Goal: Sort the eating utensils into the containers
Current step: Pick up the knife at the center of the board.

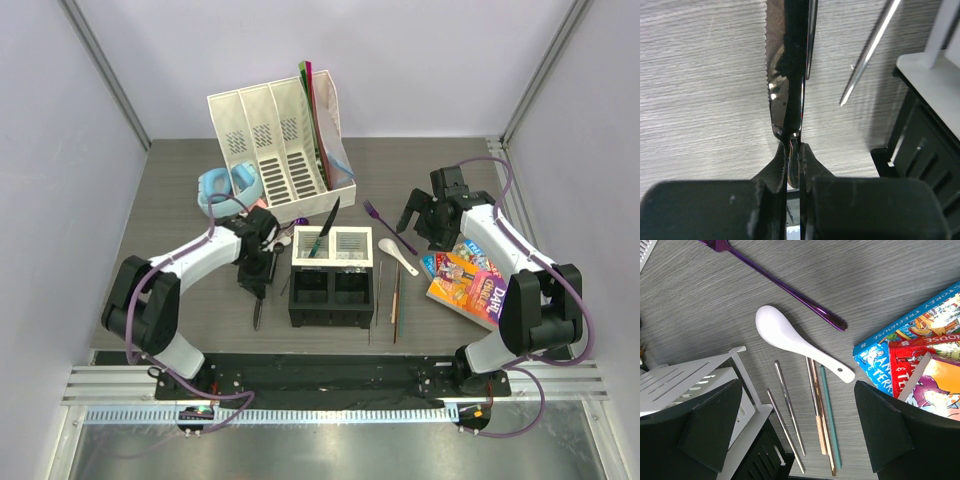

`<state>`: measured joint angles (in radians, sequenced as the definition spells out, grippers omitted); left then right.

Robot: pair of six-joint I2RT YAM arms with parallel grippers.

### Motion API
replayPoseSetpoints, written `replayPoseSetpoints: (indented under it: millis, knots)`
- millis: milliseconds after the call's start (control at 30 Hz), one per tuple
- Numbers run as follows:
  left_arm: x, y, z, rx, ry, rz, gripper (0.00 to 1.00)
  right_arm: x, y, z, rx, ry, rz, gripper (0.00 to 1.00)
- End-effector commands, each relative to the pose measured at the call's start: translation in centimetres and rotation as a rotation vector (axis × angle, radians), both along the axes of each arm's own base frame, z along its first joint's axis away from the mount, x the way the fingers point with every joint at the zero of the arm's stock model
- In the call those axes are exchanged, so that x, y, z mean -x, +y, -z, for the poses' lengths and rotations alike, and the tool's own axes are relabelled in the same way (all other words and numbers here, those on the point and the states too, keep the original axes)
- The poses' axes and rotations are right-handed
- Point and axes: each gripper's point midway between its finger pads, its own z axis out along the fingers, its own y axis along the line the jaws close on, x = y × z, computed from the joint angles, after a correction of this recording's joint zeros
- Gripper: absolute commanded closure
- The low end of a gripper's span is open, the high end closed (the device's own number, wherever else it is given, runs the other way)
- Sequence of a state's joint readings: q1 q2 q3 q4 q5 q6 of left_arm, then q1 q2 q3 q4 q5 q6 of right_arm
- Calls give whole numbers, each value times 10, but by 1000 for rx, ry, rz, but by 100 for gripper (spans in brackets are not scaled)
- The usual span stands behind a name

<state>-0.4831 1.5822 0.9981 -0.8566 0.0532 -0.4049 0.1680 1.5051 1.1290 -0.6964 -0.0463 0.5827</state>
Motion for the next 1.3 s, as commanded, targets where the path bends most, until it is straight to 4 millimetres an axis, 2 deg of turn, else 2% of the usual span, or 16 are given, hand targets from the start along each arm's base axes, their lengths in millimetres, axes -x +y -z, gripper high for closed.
replayPoseSetpoints:
  millis: [0, 167, 433, 667, 900, 1000, 1067, 1167, 1267]
  knots:
    - [-10, -6, -22, 50, -88, -6, 100, -6, 1, -14, -17, -59, 11, 0]
    - [-17, -10, -39, 74, -137, -12, 100, -9, 3, -12, -22, -55, 10, 0]
    - [-29, -14, -86, 131, -257, -60, 100, -11, 3, -12, -26, -57, 15, 0]
    - [-46, -23, -118, 178, -339, -80, 100, -12, 5, -13, -33, -59, 7, 0]
    - [-69, -32, -175, 230, -468, -60, 100, -12, 5, -14, -34, -59, 5, 0]
    - [-76, -36, -185, 240, -480, -52, 100, -11, 6, -13, -34, -54, 4, 0]
    - [-84, -42, -200, 270, -516, -55, 100, -12, 5, -13, -34, -58, 5, 0]
    - [-96, -54, -211, 319, -552, -46, 100, -12, 5, -14, -32, -59, 6, 0]
    - [-107, -63, -207, 332, -543, -34, 100, -13, 5, -14, -33, -62, 6, 0]
